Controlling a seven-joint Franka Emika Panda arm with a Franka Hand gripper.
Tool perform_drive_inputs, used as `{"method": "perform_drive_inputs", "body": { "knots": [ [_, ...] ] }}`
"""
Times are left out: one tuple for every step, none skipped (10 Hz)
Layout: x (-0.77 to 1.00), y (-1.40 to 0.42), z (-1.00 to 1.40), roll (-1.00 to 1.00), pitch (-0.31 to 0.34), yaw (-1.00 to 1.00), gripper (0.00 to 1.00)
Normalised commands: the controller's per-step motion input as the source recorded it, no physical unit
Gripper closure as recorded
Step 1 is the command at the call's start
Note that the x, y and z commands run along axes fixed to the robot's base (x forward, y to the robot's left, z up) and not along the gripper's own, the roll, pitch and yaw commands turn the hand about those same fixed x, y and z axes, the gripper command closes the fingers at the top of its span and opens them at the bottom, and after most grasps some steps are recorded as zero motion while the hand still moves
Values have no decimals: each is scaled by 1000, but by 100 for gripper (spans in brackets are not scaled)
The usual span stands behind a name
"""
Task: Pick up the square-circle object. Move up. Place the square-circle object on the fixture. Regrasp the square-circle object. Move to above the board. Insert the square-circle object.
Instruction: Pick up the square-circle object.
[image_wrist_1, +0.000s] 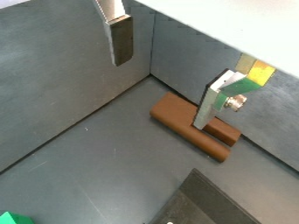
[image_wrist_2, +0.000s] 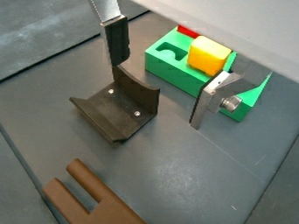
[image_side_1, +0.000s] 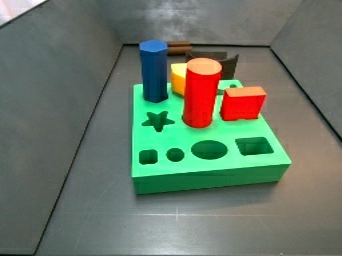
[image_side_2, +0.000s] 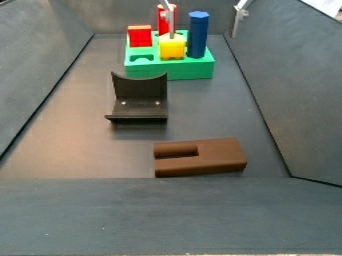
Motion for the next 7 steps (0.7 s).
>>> {"method": "perform_drive_inputs", "body": {
  "knots": [
    [-37, 0, -329, 19, 51, -1000, 0],
    [-26, 0, -343, 9, 56, -1000, 0],
    [-20, 0, -369, 0, 66, -1000, 0],
    [0, 0, -414, 0, 70, -1000, 0],
    [0, 29, -466, 0, 60, -983, 0],
    [6, 111, -460, 0, 33, -911, 0],
    [191, 94, -343, 0, 0, -923, 0]
  ]
}}
